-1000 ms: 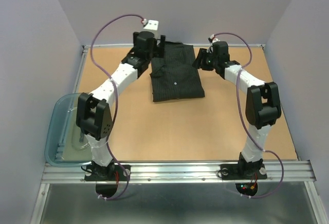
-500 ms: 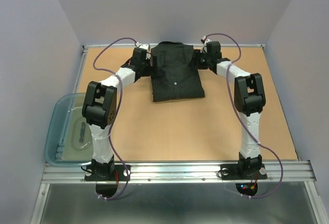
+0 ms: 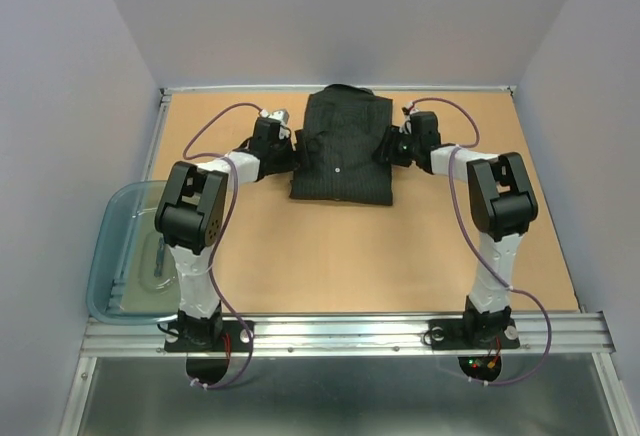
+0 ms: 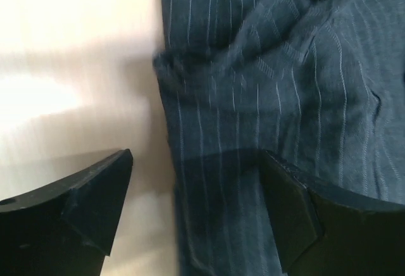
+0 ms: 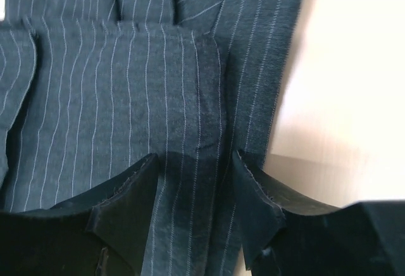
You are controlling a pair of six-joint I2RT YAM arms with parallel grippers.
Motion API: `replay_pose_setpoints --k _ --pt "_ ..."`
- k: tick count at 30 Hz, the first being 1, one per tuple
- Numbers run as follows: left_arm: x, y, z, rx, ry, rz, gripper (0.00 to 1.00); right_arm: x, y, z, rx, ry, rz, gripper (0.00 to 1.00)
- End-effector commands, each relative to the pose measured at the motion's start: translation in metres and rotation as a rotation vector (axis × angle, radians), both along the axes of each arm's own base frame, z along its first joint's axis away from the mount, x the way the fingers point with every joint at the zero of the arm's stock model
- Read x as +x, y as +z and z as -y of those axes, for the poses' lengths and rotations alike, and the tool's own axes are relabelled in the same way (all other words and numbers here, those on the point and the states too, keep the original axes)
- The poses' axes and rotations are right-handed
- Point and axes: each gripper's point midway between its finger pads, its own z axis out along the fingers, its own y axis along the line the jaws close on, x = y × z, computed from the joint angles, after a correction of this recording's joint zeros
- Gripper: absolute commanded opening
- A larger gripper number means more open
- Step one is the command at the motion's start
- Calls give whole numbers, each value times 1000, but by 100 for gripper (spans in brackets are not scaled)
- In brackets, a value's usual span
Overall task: Fold and stack the long sleeve shirts
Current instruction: Fold the shirt
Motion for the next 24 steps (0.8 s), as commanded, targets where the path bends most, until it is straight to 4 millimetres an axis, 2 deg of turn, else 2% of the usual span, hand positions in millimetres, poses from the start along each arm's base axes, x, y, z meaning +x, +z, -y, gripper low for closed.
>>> replay_pose_setpoints --k 1,2,3,5,6,7,9,10,11,13,15,17,18,21,22,24 --pt "-47 3 9 -121 -7 -74 92 -67 -31 1 36 -53 -179 56" --pt "-55 4 10 -135 -8 -75 92 -79 -33 -1 40 -48 -198 56" --pt "-75 2 11 -135 -16 -93 92 -92 -26 -5 45 -39 -197 56" --pt "-94 1 13 -152 -18 -108 92 -116 -30 -6 50 -38 -229 56" --pt "-105 0 16 -153 -26 -120 92 -142 -45 0 39 -44 -284 56" --pt "-126 -3 19 -156 -31 -138 92 -149 -35 -1 50 -40 -269 56" --pt "-147 -3 25 -172 -45 -152 92 -167 -36 4 58 -47 -287 56" --pt "-169 -6 30 -175 -71 -169 92 -179 -33 8 54 -52 -280 56" --pt "-178 -4 34 -194 -75 -175 92 -182 -31 10 48 -47 -269 56" --pt "-200 -1 39 -211 -105 -184 92 -185 -27 15 31 -43 -243 56" --pt "-219 4 51 -223 -153 -190 92 -178 -17 15 17 -30 -196 56" --pt "-229 11 49 -228 -145 -184 92 -167 -3 13 19 -25 -152 57" --pt "-232 21 48 -246 -142 -163 92 -163 2 14 15 -29 -133 57" --pt "-228 30 31 -199 -77 -120 92 -148 27 14 2 -32 -58 57" --pt "-220 43 24 -183 -47 -58 93 -145 32 18 -14 -41 -48 57" --pt "-215 51 13 -151 -16 -25 94 -135 47 20 -34 -47 4 58"
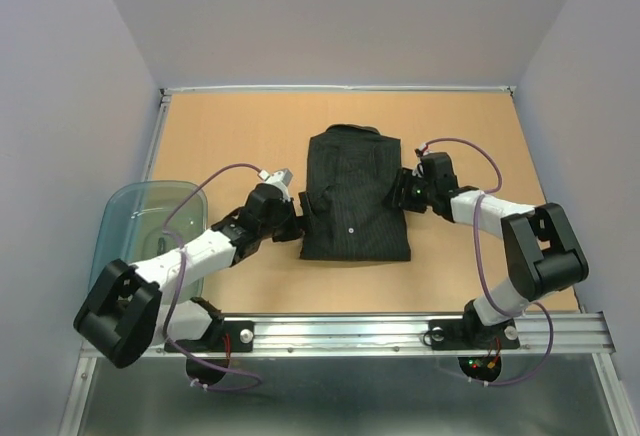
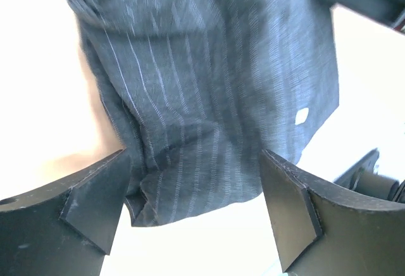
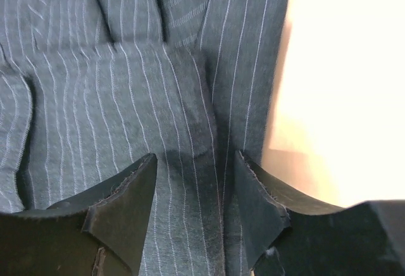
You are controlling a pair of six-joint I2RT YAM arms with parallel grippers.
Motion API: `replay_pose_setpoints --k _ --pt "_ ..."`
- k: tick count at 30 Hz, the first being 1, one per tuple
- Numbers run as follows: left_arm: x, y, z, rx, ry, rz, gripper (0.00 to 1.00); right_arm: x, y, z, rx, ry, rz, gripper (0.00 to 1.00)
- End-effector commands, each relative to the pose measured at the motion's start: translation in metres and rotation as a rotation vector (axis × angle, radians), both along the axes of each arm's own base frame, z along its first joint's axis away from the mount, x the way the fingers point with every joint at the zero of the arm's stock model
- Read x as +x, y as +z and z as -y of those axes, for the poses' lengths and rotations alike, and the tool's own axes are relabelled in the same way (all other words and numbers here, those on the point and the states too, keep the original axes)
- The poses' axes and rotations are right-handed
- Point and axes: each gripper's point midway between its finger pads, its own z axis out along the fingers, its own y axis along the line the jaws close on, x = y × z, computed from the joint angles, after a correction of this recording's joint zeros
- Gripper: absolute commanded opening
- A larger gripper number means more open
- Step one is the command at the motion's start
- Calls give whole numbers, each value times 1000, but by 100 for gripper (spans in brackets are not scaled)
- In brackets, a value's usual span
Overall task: Fold and stack the long sleeve shirts
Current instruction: Fold the shirt
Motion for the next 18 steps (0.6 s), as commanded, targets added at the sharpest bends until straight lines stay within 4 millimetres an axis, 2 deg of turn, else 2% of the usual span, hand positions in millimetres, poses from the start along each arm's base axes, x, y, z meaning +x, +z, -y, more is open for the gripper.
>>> replay_pose_setpoints --k 1,4,6,10,12,18 --pt "24 23 -29 66 119 99 94 28 45 8 -66 -9 136 58" --pt "42 22 -41 81 122 111 94 36 54 8 -75 2 156 56" --pt "53 20 -40 83 100 122 94 40 59 5 -69 18 168 56" --pt "76 13 -25 110 10 125 93 51 64 -1 -52 30 175 55" --pt "88 16 -16 112 -35 163 90 54 61 -2 -54 29 167 55" --pt "105 7 -13 161 -53 172 87 62 56 -8 -43 42 152 55"
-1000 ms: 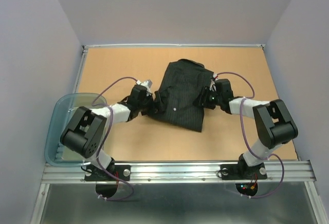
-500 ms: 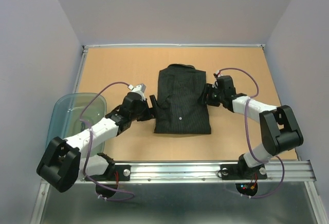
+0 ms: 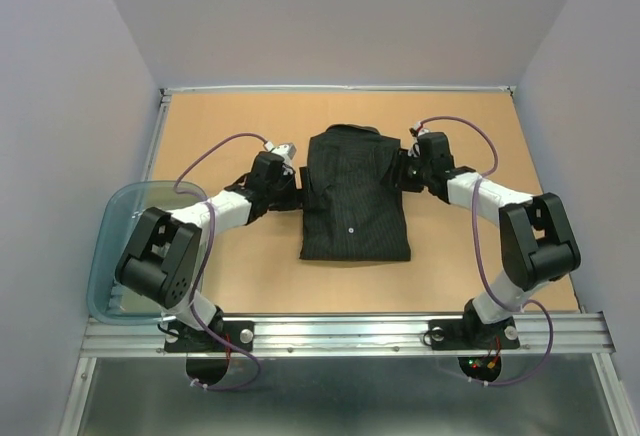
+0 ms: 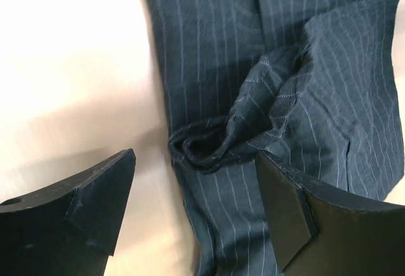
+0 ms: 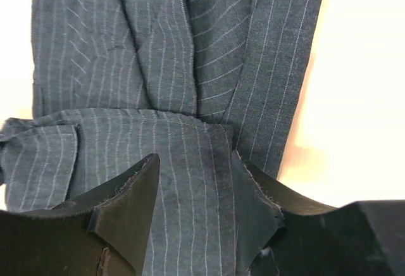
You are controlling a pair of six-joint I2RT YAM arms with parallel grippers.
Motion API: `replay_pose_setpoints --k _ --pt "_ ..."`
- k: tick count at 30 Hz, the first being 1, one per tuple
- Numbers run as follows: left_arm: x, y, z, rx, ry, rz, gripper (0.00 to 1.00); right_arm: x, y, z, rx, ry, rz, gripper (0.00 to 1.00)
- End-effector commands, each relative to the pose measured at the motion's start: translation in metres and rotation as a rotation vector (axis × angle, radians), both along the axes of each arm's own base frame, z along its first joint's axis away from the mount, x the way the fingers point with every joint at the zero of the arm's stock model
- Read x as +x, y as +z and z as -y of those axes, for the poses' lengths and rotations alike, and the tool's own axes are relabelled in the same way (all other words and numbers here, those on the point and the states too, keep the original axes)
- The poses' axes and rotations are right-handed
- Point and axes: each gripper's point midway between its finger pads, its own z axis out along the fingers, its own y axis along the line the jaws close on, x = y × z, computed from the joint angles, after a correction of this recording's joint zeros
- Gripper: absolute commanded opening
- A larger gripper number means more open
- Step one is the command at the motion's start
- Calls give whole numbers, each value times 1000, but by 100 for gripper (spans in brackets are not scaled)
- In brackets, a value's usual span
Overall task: Fold and stack the long sleeve shirts
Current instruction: Fold the shirt
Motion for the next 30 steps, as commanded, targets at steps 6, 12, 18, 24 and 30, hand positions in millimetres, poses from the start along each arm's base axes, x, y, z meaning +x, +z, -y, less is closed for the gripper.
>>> replay_pose_setpoints --k 6,12,18,24,30 --pt "18 7 20 -11 -110 52 81 22 5 -4 -1 4 21 54" --pt "22 12 20 -3 -119 67 73 23 -8 -7 -5 22 -6 52" --pt "26 15 24 0 -133 72 64 26 -7 -11 7 42 0 42" --pt "31 17 26 13 -149 78 46 26 0 -10 8 43 18 16" --pt "41 31 28 44 -181 117 8 23 17 -5 6 21 58 1"
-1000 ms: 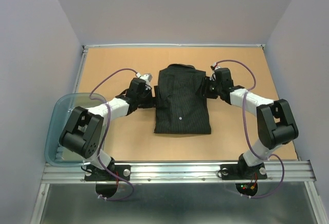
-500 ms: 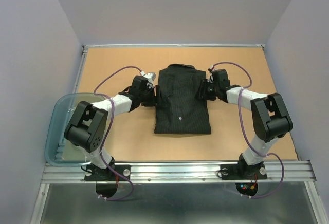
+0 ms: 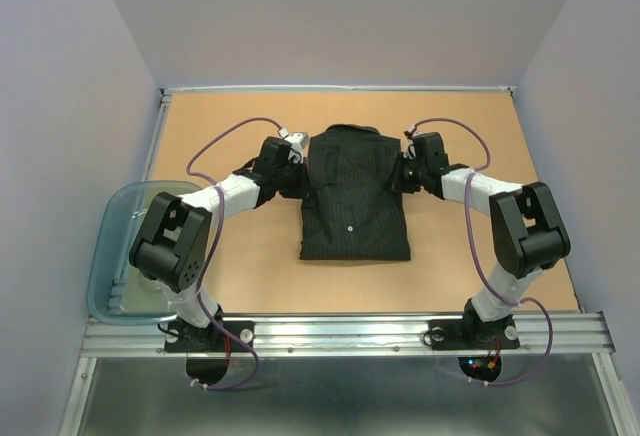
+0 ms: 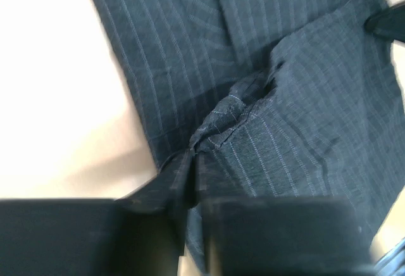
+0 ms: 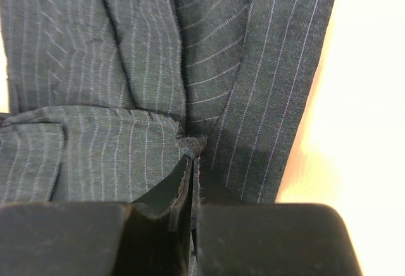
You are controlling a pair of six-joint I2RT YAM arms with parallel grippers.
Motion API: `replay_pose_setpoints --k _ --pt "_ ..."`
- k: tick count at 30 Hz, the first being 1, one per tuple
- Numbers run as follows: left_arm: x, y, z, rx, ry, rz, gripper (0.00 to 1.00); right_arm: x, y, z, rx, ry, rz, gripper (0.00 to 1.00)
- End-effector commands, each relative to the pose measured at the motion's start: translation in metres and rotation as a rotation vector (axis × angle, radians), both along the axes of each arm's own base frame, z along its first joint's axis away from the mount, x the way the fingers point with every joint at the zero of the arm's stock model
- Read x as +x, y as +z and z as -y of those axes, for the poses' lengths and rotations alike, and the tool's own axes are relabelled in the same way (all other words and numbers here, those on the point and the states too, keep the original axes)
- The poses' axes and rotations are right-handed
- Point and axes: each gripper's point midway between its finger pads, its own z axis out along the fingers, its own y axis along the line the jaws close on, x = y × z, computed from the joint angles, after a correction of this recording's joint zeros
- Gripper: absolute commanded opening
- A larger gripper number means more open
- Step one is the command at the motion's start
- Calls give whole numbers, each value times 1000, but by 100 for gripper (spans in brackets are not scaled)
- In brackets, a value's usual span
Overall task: Fold and stack the long sleeve shirts
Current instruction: Fold the shirt
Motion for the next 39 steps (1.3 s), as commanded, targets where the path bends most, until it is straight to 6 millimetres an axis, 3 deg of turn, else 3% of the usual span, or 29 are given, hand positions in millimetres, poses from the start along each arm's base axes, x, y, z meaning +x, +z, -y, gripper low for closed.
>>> replay_pose_setpoints --k 1,8,13,21,24,27,28,31,34,36,39 --pt "18 31 9 5 -51 94 2 18 47 2 19 -19 138 1" --pt "26 49 13 78 -138 172 1 6 56 12 5 -61 164 1" --pt "34 43 14 124 -155 171 1 1 45 23 -23 -120 145 1" --pt "55 12 17 226 -156 153 3 -10 12 36 -45 -210 88 1" --pt "65 12 16 246 -137 165 6 -9 6 37 -50 -213 78 3" --pt "73 22 17 272 -114 193 12 -4 15 35 -42 -209 101 12" --pt "79 33 16 281 -90 217 20 -3 19 34 -40 -200 110 16" --pt "80 55 17 297 -62 255 68 2 44 30 -15 -189 162 36" --pt "79 82 16 287 -18 302 85 6 78 27 32 -197 221 52" --pt "72 106 17 241 23 326 88 0 90 22 67 -189 217 60" --pt "55 127 11 155 95 316 88 -12 114 12 153 -157 231 64"
